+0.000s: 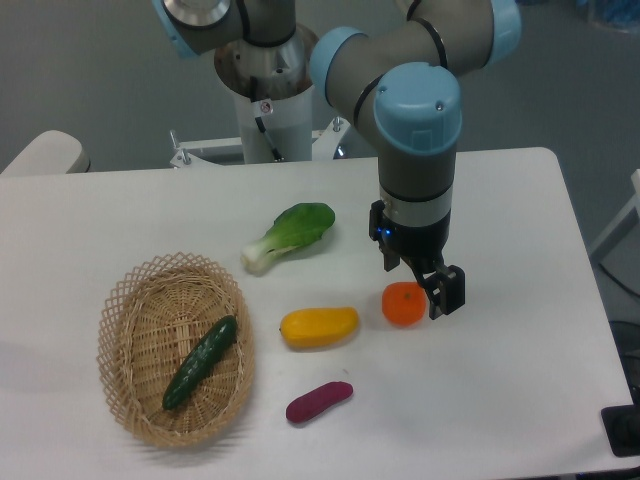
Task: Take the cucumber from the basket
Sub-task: 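Move the gripper from beside the tangerine over to the wicker basket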
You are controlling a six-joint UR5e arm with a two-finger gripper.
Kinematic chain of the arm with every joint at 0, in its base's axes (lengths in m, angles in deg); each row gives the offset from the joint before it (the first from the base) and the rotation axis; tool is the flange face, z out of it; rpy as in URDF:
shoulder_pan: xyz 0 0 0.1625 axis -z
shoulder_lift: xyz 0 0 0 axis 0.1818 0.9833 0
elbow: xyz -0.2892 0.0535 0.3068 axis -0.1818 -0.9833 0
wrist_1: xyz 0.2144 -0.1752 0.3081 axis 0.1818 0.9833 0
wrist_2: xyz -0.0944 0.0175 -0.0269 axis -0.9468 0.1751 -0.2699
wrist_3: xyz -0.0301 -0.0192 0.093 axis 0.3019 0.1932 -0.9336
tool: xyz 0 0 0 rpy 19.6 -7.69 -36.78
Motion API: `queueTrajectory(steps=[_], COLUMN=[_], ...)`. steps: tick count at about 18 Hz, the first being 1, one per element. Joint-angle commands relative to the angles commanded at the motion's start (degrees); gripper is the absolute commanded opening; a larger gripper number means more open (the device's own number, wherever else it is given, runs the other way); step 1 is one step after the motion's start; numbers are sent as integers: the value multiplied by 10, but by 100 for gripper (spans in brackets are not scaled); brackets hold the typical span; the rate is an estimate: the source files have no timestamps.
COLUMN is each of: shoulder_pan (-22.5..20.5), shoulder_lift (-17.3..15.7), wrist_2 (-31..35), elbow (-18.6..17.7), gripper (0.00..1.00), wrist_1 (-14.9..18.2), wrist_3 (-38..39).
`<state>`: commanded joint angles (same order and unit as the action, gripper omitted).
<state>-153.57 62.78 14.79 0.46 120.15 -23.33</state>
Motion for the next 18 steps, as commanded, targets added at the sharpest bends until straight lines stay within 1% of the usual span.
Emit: queueTrajectory(steps=[6,8,10,11,12,16,18], shoulder_pan=[9,17,23,31,42,88,119], shoulder_lift=[-2,-3,-6,-9,-12,-15,-13], wrist_2=[-1,-4,-4,-4,-3,-1,3], elbow=[-4,-24,-45,-53,-60,-64,-67], gripper=[100,100,100,100,100,100,100], wrist_1=[0,-5,-21,-29,-32,-30,-26], wrist_3=[2,3,7,27,63,215,314])
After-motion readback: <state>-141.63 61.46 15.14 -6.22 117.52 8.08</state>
